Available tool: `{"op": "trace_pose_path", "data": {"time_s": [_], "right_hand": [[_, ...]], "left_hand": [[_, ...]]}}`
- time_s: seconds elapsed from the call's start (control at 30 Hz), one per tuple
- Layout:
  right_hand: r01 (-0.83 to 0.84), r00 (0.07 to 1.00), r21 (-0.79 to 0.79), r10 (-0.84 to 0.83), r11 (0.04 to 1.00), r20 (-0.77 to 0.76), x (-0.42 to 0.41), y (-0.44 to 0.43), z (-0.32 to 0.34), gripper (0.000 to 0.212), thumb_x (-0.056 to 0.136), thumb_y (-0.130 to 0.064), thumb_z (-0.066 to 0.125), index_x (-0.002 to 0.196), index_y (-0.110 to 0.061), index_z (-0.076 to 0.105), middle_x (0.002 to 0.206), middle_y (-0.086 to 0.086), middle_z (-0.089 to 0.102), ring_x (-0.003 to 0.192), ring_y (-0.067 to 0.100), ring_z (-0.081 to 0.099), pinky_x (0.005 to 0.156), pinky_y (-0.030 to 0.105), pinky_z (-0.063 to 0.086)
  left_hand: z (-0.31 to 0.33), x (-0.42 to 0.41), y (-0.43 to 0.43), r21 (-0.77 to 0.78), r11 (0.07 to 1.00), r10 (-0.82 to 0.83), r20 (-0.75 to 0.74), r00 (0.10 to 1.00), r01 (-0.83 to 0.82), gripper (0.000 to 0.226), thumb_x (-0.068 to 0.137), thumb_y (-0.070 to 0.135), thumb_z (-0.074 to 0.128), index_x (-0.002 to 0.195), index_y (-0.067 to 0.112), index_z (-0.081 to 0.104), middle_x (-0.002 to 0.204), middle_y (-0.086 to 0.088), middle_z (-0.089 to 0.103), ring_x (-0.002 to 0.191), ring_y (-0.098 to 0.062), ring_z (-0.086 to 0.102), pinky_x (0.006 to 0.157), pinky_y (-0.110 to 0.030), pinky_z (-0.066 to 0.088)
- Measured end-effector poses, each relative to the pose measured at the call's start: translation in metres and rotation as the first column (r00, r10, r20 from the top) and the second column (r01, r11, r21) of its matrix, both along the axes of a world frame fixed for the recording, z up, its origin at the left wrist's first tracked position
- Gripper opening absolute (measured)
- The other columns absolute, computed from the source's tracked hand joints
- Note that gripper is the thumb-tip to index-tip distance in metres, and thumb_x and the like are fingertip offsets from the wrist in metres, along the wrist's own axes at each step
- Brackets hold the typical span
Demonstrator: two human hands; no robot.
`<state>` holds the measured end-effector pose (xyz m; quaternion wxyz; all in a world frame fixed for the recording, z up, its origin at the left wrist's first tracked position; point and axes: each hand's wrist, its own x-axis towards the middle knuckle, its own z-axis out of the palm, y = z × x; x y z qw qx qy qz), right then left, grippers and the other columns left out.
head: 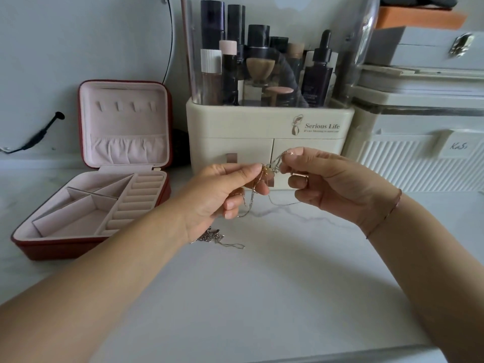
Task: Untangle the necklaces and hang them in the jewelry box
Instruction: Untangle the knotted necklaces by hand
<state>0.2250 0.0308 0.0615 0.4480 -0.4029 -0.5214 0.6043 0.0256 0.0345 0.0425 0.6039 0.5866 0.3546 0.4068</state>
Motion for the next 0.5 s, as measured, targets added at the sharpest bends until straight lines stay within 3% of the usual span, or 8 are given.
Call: {"op": "trace_pose_path", "data": {"time_s": [0.13, 0.23, 0.37, 0.5], "right_hand": [[-0.085, 0.987, 0.003, 0.083, 0.996, 0.136, -0.0034, -0.0028, 0.0001, 0.008, 0.074, -0.021, 0.067, 0.068, -0.019, 0.071, 0.061, -0.008, 0.055, 0.052, 0.007, 0.031, 0.046, 0.017, 0.019], [-0.117, 0.971, 0.032, 0.107, 0.993, 0.213, -0.0047, -0.0021, -0.0002, 0.006, 0.075, -0.019, 0.067, 0.074, -0.013, 0.069, 0.05, -0.013, 0.042, 0.047, 0.006, 0.022, 0.045, 0.019, 0.014], [-0.156, 0.955, 0.068, 0.133, 0.985, 0.264, -0.0037, 0.0, -0.0012, 0.018, 0.074, -0.02, 0.07, 0.086, -0.007, 0.069, 0.05, -0.01, 0.031, 0.046, 0.007, 0.017, 0.042, 0.019, 0.014], [-0.158, 0.945, 0.113, 0.117, 0.981, 0.304, -0.0051, -0.0006, -0.001, 0.021, 0.071, -0.022, 0.073, 0.087, -0.007, 0.072, 0.052, -0.005, 0.029, 0.049, 0.01, 0.017, 0.044, 0.02, 0.017]], "left_hand": [[0.0, 0.0015, -0.0018, -0.008, 1.0, 0.0, -0.035, 0.999, 0.0, 0.011, 0.087, 0.02, 0.06, 0.087, 0.014, 0.069, 0.076, 0.001, 0.069, 0.04, -0.005, 0.029, 0.038, -0.016, 0.027], [0.0001, 0.0017, -0.0034, -0.001, 1.0, 0.008, -0.087, 0.996, -0.008, 0.02, 0.074, 0.026, 0.068, 0.091, 0.015, 0.07, 0.072, 0.001, 0.068, 0.04, -0.006, 0.028, 0.038, -0.016, 0.026], [0.0007, 0.0024, -0.0044, 0.017, 1.0, 0.028, -0.136, 0.99, -0.026, 0.035, 0.064, 0.031, 0.072, 0.095, 0.014, 0.071, 0.07, 0.0, 0.068, 0.041, -0.007, 0.027, 0.038, -0.016, 0.025], [-0.0009, 0.003, -0.0034, 0.025, 0.999, 0.052, -0.165, 0.985, -0.048, 0.016, 0.075, 0.02, 0.072, 0.09, 0.014, 0.068, 0.069, -0.001, 0.069, 0.04, -0.007, 0.028, 0.038, -0.017, 0.026]]}}
